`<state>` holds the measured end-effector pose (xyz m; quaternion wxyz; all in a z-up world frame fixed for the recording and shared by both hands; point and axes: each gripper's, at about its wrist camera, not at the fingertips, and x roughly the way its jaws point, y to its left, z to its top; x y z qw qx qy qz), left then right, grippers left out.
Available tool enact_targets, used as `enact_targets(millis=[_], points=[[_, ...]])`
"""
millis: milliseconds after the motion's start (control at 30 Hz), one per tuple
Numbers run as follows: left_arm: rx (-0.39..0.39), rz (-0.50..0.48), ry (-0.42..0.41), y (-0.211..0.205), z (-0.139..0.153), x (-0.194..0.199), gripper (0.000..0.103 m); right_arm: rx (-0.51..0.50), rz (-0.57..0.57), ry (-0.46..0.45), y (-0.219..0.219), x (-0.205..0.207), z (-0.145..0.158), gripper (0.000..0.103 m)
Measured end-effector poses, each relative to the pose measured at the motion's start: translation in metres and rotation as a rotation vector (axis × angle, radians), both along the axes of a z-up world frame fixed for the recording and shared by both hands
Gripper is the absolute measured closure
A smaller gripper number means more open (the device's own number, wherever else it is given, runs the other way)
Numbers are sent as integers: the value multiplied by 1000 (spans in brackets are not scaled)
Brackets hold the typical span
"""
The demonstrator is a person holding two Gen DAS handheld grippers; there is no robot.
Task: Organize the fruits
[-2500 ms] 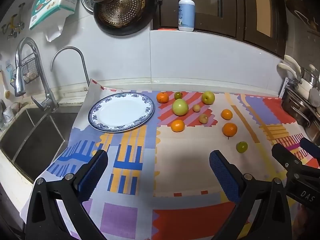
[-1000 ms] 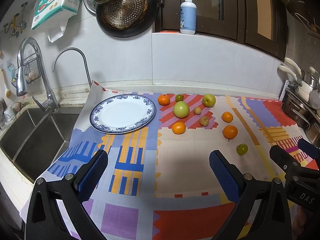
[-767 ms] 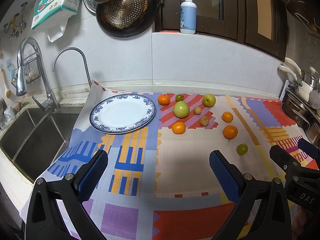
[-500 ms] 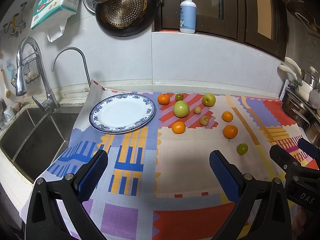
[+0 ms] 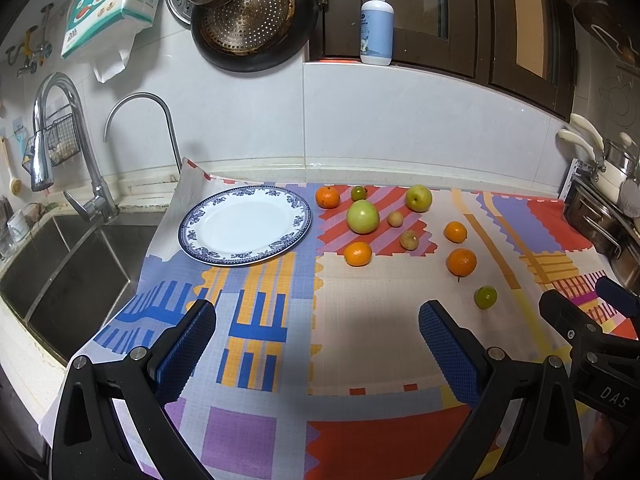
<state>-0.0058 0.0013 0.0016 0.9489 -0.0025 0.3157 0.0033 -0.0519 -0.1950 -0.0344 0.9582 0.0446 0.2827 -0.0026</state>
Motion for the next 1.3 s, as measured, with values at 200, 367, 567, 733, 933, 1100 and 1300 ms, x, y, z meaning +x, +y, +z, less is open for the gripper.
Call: enact_targets(millis=[200, 367, 567, 733, 933, 1100, 1300], points=[[0, -1, 1, 0, -1, 0, 0, 1, 2, 2, 1, 0, 0, 1], [-3, -4, 13, 1, -6, 4, 0, 3, 7, 13, 2, 5, -4, 1], [-6, -8, 34, 2, -9, 11, 0, 5, 12, 31, 1, 10, -7, 1], [-13, -24, 25, 4, -9, 19, 0, -14, 27, 40, 4, 20, -6, 1], [1, -54, -9, 0, -6, 35, 0, -5, 47, 56, 3, 41, -4, 1], [14, -67, -21, -4, -6, 58, 5, 11, 50, 66, 2, 63, -5, 3], [23, -88, 2, -10, -15, 87, 13, 34, 58, 102, -1, 97, -15, 10]])
